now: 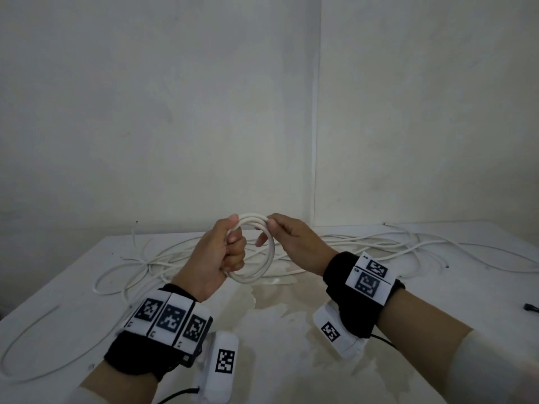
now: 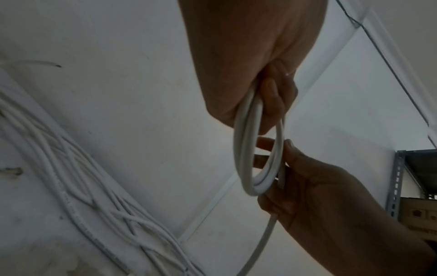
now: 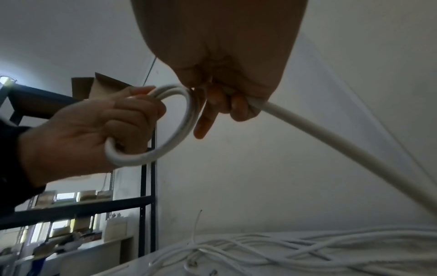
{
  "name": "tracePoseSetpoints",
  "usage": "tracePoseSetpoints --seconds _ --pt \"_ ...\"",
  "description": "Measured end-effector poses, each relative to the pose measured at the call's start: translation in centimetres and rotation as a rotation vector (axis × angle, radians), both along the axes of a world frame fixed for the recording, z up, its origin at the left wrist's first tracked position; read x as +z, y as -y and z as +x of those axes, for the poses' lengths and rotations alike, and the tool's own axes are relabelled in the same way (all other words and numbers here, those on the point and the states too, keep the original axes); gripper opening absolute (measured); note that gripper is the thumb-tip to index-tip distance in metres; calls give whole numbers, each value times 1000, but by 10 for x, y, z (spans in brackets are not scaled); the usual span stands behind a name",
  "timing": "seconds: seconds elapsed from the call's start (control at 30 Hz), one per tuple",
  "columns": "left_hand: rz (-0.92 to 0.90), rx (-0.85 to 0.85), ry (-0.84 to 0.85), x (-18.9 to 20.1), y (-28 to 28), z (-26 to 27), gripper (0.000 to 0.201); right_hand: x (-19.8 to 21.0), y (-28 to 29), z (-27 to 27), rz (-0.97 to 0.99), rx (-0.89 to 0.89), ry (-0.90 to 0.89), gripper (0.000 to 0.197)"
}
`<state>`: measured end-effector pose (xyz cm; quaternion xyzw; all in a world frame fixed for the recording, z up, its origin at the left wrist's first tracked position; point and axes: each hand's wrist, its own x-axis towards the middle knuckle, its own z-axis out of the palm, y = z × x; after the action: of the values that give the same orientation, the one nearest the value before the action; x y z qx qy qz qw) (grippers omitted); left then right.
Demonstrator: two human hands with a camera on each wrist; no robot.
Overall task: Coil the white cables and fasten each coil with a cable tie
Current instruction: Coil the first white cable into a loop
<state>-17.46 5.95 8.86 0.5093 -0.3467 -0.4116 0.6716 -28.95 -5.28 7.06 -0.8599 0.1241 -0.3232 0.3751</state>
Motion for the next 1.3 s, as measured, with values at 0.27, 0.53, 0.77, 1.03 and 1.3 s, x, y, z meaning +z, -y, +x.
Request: tracePoseSetpoints --seconds 0.27,0.53,0.77,1.03,1.3 --pt "-43 -18 -24 -6 7 -4 47 11 4 -4 70 5 36 32" --pt "55 -81 102 -9 6 -2 44 12 17 -17 -1 -51 -59 33" --pt "59 -63 66 -2 10 -10 41 18 18 -17 -31 -77 -58 33" --pt "36 -80 56 2 11 -15 41 22 15 -25 -20 -94 -12 26" --pt "66 -123 116 -2 8 -26 43 23 20 -30 -71 -190 80 35"
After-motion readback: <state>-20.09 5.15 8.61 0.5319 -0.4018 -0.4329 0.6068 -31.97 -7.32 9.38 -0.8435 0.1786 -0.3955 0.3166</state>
